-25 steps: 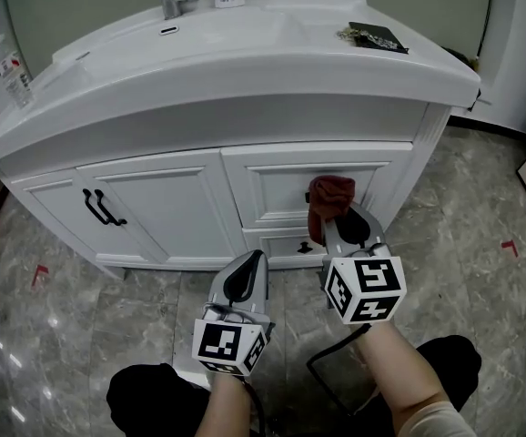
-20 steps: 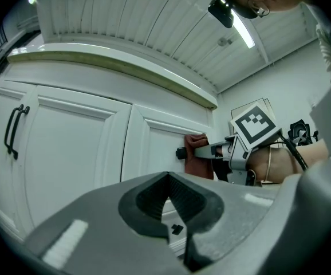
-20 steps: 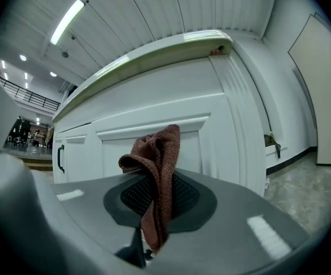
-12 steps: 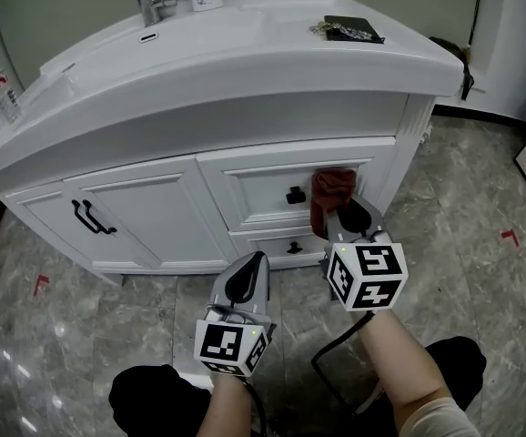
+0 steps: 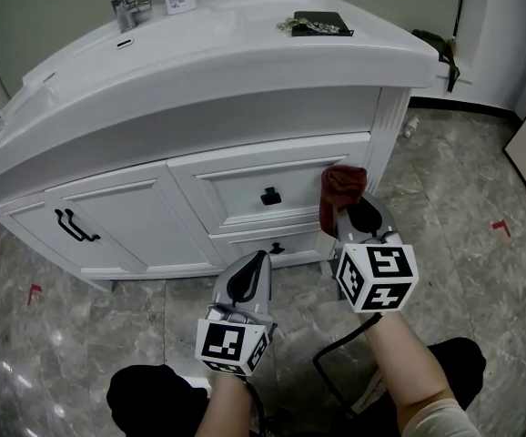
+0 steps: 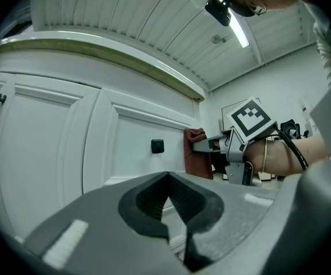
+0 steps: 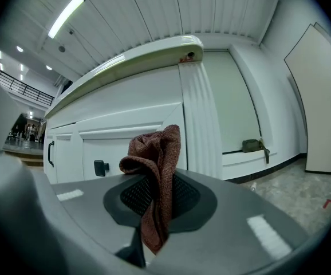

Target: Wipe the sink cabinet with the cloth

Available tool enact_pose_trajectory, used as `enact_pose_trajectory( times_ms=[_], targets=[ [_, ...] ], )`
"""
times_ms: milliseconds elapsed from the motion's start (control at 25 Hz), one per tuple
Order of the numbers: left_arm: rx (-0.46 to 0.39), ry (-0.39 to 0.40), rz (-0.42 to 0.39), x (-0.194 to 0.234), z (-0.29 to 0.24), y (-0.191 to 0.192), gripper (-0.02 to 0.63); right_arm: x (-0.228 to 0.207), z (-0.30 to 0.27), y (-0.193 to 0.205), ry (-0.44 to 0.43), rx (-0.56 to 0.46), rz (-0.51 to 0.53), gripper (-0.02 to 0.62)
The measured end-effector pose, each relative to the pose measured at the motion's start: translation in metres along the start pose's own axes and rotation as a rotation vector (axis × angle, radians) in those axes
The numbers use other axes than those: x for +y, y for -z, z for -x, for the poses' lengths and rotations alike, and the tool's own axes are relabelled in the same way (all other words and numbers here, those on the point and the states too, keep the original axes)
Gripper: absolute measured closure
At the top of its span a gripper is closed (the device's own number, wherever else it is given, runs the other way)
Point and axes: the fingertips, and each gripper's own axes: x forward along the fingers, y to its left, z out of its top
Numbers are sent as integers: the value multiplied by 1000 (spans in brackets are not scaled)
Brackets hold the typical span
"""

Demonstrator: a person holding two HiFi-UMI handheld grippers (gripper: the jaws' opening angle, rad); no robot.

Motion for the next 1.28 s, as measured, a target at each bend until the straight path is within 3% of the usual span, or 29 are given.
enact_pose_trajectory(
  times_ms=[160,320,720,960,1280],
  targets=[
    [-1,10,-4,-4,-1,0,606,-22,7,4,72,3,-50,515],
    [-2,-4,4,3,4,1,606,-16,12,10,66,12,-70,517],
    [-25,-110,30,59,45,-6,606,105,2,62,-133,98,-86,517],
    [-25,-196,53,99,77,-4,606,184,-26,73,-263,121,-66,517],
    [-32,-248,59,124,99,-4,606,226,-51,73,-320,112,-97,517]
  ],
)
